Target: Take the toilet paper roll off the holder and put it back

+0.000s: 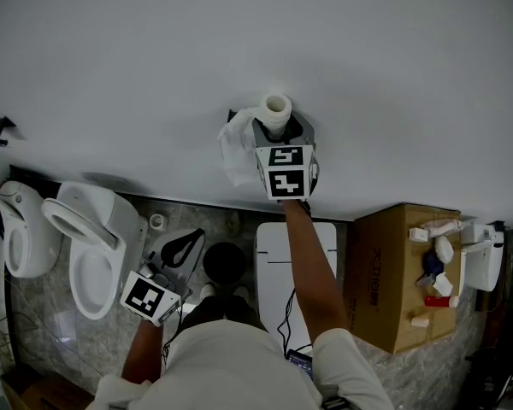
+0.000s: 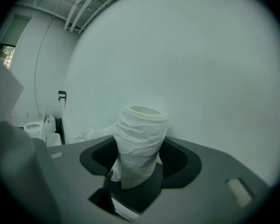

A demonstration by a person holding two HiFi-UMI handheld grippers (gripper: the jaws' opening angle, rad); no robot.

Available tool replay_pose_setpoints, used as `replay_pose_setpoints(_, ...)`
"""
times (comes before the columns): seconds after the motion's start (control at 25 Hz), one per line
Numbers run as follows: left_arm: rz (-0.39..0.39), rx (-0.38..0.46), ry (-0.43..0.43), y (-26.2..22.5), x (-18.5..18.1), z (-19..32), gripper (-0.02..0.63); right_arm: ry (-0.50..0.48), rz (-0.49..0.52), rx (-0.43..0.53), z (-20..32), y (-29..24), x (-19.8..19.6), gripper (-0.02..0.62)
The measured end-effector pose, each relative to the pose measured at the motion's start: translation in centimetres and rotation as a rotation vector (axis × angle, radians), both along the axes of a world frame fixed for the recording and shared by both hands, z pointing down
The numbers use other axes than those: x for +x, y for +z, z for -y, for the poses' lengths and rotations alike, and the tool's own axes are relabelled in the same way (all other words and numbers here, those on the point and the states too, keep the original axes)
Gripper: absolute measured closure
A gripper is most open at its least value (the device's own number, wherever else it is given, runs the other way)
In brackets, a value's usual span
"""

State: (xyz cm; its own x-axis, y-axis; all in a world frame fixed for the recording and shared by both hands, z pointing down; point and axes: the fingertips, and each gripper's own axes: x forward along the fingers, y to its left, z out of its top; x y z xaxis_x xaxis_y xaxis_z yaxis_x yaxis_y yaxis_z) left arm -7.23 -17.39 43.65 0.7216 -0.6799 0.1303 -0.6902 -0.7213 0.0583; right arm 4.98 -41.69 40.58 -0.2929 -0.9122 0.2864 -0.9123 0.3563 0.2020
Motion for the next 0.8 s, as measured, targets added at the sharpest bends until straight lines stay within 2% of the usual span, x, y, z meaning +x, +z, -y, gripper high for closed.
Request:
replay_pose_setpoints(0.32, -0.017, 0.009, -0.013, -0.76, -0.3, 0.4, 0.607, -0.077, 0.052, -0.115, 0.02, 0.58, -0.32, 0.322)
replay_pose_setpoints(0.64, -0.017, 0.01, -0.013, -0.79, -0.47, 0.23, 0.606, -0.104, 0.07, -0.143, -0.03, 0.64, -0.49, 0.324)
replay_pose_setpoints(0.8, -0.018, 0.017, -0.017, -1.01, -0.59, 0.17, 0.607, -0.101, 0.06, -0.124, -0.07, 0.62, -0.53, 0.319)
